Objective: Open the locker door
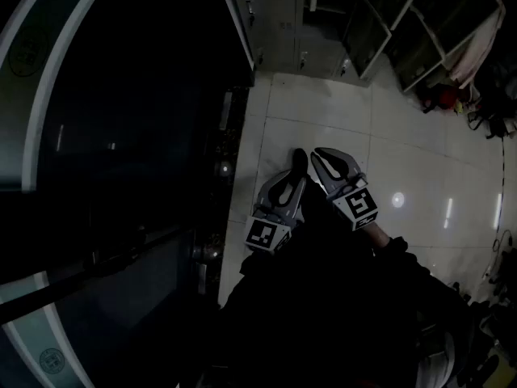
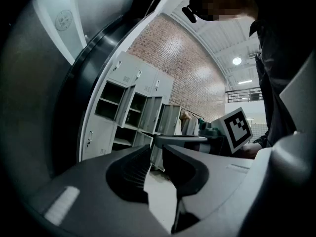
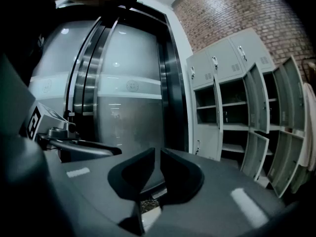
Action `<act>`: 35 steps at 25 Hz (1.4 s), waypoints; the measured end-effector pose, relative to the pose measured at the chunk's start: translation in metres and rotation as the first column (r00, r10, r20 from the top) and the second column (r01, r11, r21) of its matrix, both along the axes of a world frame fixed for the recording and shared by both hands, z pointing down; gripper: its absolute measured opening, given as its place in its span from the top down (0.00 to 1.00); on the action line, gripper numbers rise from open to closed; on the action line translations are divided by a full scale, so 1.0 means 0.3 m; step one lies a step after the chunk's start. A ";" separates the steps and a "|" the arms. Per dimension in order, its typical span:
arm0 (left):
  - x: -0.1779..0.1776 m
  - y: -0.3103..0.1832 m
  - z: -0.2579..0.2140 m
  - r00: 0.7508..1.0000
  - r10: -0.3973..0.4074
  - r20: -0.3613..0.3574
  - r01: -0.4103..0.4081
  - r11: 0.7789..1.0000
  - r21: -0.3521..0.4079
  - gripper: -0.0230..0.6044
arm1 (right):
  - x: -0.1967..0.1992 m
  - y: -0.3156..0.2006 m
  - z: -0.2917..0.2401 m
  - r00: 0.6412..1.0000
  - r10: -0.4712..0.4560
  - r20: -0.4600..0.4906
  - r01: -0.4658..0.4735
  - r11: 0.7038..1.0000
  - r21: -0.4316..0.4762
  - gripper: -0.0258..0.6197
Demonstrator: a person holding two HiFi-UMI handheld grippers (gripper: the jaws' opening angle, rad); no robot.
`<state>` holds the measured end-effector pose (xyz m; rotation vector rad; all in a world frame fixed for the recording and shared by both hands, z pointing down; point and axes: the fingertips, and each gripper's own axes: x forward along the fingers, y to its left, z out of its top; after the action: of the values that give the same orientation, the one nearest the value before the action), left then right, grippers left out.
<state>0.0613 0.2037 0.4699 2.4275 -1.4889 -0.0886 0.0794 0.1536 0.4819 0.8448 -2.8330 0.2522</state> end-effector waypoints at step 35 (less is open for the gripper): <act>-0.907 -1.561 0.322 0.999 0.000 -0.054 -0.013 0.971 -0.240 0.83 | -1.120 -2.366 1.011 0.935 0.209 -0.286 -0.287 0.920 -0.268 0.77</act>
<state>-0.2110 -0.2646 0.5663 2.2192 -1.3817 0.0266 -0.2566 -0.5563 0.7852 1.0796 -2.3660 0.5598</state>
